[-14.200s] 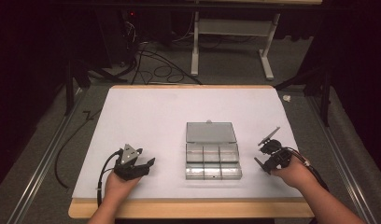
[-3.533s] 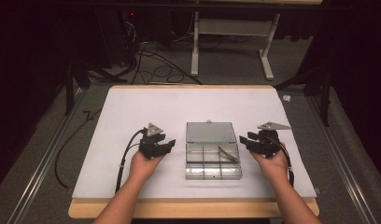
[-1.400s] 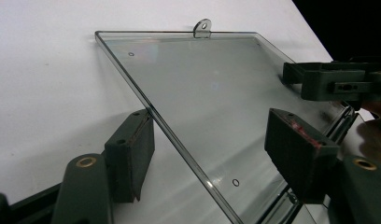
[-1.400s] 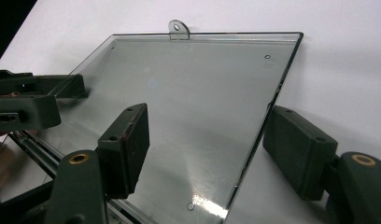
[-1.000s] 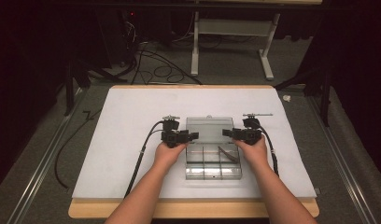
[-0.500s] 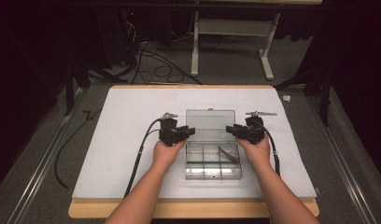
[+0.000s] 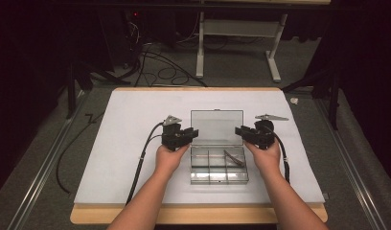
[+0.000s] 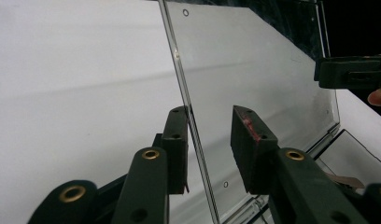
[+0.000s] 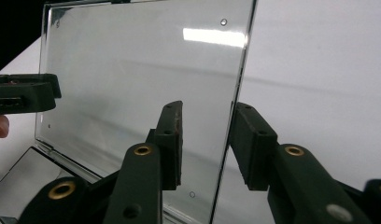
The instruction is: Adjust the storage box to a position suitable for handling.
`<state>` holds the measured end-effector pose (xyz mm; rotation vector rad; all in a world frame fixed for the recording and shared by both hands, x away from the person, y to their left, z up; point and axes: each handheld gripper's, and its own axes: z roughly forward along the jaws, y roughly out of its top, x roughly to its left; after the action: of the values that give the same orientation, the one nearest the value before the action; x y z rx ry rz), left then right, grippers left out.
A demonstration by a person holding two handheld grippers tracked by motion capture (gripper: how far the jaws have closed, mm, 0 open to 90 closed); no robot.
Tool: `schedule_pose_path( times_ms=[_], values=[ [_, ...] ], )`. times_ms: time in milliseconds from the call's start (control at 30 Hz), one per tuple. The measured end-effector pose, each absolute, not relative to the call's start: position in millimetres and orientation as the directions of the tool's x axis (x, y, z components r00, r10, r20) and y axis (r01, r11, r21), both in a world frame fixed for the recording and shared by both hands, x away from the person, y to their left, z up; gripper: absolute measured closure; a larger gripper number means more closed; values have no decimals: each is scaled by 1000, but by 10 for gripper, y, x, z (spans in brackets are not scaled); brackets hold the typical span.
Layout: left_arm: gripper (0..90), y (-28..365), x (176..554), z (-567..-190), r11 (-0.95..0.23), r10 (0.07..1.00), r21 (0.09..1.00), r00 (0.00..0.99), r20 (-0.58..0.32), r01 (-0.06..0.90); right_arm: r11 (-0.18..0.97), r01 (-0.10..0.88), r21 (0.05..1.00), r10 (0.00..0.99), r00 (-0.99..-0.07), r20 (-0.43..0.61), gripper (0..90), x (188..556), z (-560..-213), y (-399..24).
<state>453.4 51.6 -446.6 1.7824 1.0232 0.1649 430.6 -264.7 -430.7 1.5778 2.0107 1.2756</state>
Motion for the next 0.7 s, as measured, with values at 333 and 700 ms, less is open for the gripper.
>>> schedule_pose_path(
  times_ms=[333, 700],
  values=[
    [736, 547, 4434, -4421, -119, 701, 850, 650, -293, 513, 33, 590, 807, 895, -377, 239, 719, 4181, -4244, -2639],
    [693, 549, 4320, -4384, -137, 690, 872, 677, -257, 470, 59, 554, 831, 896, -397, 201, 726, 4059, -4202, -2631]
  ],
)
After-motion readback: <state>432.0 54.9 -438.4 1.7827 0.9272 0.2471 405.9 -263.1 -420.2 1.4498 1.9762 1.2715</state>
